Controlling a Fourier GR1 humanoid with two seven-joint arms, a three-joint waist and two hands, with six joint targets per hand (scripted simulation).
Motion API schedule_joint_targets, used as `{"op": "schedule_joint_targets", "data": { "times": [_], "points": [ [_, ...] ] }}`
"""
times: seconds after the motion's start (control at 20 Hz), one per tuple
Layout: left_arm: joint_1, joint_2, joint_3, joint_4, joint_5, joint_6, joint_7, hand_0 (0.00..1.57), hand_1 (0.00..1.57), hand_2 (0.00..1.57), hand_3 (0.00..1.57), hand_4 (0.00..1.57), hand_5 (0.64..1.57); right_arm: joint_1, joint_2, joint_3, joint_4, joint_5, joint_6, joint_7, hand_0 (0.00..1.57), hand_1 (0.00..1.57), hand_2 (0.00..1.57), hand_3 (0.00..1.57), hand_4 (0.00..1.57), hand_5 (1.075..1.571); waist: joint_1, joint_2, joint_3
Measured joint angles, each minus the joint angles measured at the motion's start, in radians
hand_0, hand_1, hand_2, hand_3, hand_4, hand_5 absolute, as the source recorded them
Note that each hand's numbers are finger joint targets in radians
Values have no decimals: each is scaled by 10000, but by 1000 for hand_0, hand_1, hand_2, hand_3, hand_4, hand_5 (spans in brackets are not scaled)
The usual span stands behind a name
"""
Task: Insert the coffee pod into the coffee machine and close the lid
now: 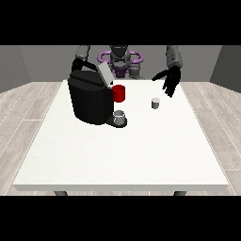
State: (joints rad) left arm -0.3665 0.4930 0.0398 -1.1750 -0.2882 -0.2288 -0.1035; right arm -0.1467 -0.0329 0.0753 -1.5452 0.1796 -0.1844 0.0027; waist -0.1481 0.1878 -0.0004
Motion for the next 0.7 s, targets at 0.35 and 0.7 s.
{"op": "schedule_joint_targets", "data": {
  "times": [0.35,0.7],
  "points": [
    [-785,148,-140,1541,-991,251,-555,0,0,0,0,0,1571,-488,139,-5,295,-130,99,187,0,0,0,0,0,1571,-159,666,1],
    [-1522,-299,-424,2532,-2075,1132,-827,940,940,950,692,81,1571,-978,159,-215,1197,-72,6,-83,0,0,0,0,0,1571,28,781,0]
  ]
}}
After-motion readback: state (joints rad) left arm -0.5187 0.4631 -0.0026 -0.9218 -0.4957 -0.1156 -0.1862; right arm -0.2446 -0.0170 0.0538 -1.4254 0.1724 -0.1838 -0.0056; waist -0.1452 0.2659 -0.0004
